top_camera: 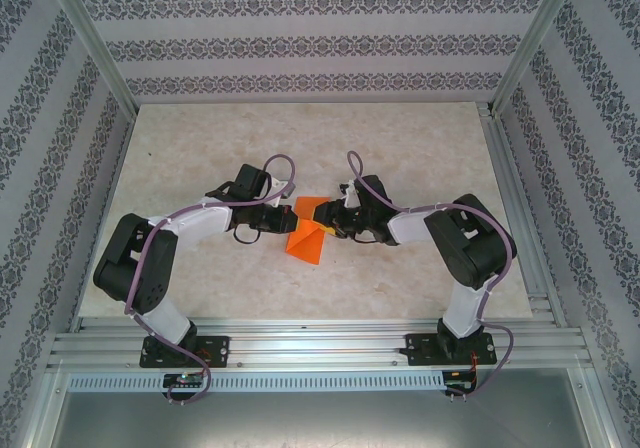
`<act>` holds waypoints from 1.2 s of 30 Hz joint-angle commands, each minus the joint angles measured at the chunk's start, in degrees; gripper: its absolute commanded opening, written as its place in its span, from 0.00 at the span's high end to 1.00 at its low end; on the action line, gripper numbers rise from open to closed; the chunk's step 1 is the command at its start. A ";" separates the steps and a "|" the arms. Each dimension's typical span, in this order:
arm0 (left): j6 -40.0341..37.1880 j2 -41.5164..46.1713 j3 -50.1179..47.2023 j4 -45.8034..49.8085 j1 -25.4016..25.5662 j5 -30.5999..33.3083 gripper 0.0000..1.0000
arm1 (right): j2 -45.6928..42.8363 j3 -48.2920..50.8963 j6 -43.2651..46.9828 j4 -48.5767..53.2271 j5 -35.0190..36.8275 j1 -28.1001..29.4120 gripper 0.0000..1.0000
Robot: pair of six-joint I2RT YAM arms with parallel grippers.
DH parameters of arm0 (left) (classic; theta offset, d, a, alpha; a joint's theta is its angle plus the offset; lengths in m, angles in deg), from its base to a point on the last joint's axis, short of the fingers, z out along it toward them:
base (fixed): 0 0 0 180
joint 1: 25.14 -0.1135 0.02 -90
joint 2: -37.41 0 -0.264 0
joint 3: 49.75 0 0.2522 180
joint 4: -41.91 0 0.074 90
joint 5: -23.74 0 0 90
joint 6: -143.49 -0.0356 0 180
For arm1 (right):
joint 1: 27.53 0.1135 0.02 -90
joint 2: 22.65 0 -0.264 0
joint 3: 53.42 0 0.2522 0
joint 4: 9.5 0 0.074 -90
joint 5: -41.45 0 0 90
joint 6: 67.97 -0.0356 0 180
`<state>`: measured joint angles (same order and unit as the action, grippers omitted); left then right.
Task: Fold a paper plane with a square sheet of paper (fold left side to right side)
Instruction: Turn over the paper at the center of the table.
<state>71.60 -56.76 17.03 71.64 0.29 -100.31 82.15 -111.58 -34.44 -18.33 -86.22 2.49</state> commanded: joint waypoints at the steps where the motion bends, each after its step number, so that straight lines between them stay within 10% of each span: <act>1: 0.46 -0.22 -0.84 -1.33 -0.85 0.86 0.97 | 0.24 0.37 -0.82 -3.12 -0.91 0.48 0.60; 17: 0.39 -1.63 -0.66 -0.58 -1.13 3.15 0.82 | -1.20 -0.94 1.33 0.48 -0.22 0.92 0.96; 24: 3.93 13.25 -5.66 -1.85 -8.58 -0.40 0.37 | -10.05 -1.29 7.22 6.42 0.50 -0.76 1.00; 30: 17.26 24.66 -11.31 -11.70 -12.95 -12.45 0.05 | -20.58 -2.15 10.97 12.49 -1.15 -3.83 1.00; 36: 40.21 26.60 -18.99 -38.33 -12.08 -19.91 0.00 | -28.28 -5.67 11.91 18.54 -1.90 -5.48 1.00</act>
<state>98.22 -30.80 0.22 49.17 -12.28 -114.49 56.51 -114.79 -24.72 -3.40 -86.81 -2.71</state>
